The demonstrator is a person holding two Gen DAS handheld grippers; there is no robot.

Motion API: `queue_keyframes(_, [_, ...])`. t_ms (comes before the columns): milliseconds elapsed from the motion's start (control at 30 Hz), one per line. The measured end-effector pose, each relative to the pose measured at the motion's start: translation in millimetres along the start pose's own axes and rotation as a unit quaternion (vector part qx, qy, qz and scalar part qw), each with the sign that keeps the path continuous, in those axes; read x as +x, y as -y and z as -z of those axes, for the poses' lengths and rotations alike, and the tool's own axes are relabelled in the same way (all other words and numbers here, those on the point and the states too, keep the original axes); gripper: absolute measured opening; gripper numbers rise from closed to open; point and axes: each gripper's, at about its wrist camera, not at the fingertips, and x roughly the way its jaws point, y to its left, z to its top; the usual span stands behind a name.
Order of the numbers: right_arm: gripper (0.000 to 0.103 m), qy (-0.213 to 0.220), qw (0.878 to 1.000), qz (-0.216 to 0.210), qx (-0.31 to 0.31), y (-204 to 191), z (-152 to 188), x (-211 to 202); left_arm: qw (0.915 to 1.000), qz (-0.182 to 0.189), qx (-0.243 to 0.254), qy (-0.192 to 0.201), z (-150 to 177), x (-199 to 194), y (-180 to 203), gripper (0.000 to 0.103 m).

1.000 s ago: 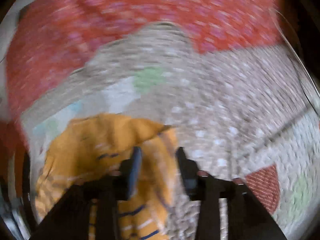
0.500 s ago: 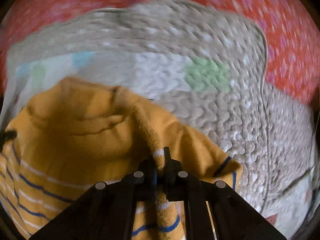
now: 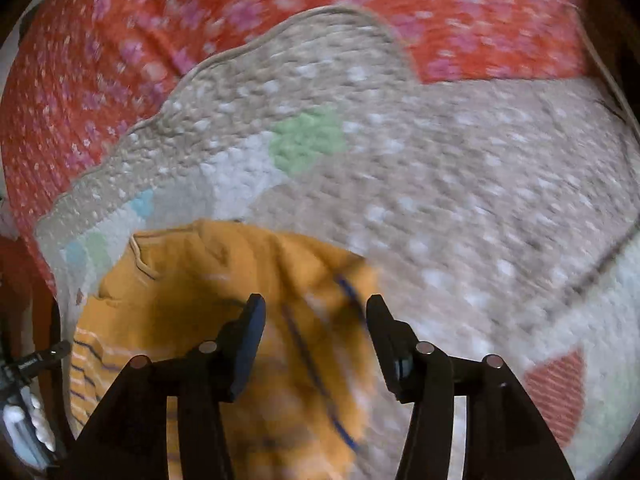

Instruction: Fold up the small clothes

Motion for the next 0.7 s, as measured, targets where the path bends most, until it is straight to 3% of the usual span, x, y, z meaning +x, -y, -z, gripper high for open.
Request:
queue_keyframes(133, [0.06,-0.003,0.999,-0.03,0.039,32.0,38.4,-28.8,0.9991,0.037,-0.022,-0.006,37.1,-15.3,-15.7,0.042])
queue_keyframes(233, [0.065,-0.014,0.996,-0.06,0.069,40.5,76.0,-36.2,0.9963,0.077,-0.031,-0.02,65.9,-7.6,-15.8,0.044])
queue_keyframes(333, [0.069,-0.027,0.993,-0.083,0.078,33.7,108.8,-31.5,0.9946,0.097,-0.022,-0.031,91.0,3.2,-3.9,0.054])
queue_keyframes(433, [0.069,-0.04,0.993,-0.084,0.071,13.2,122.8,-12.5,0.9976,0.065,0.001,-0.024,103.5,12.3,15.4,0.062])
queue_keyframes(467, [0.069,-0.042,0.993,-0.085,0.065,7.0,124.3,-7.6,0.9983,0.051,0.015,-0.025,103.9,13.7,20.5,0.058])
queue_keyframes(500, [0.049,-0.055,0.994,-0.083,0.054,-2.6,123.9,0.1,0.9987,0.022,0.036,-0.029,103.5,15.5,28.2,0.048])
queue_keyframes(533, [0.032,-0.064,0.993,-0.081,0.05,-6.3,124.0,3.4,0.9981,0.0,0.052,-0.035,102.3,15.1,32.1,0.021])
queue_keyframes(567, [0.021,-0.071,0.992,-0.087,0.052,-10.8,121.3,2.8,0.9976,0.001,0.056,-0.041,99.5,13.1,32.8,0.013])
queue_keyframes(700, [0.013,-0.044,0.991,-0.109,0.06,-5.5,110.3,-25.2,0.9975,-0.026,0.062,-0.018,78.7,-17.6,22.1,0.01])
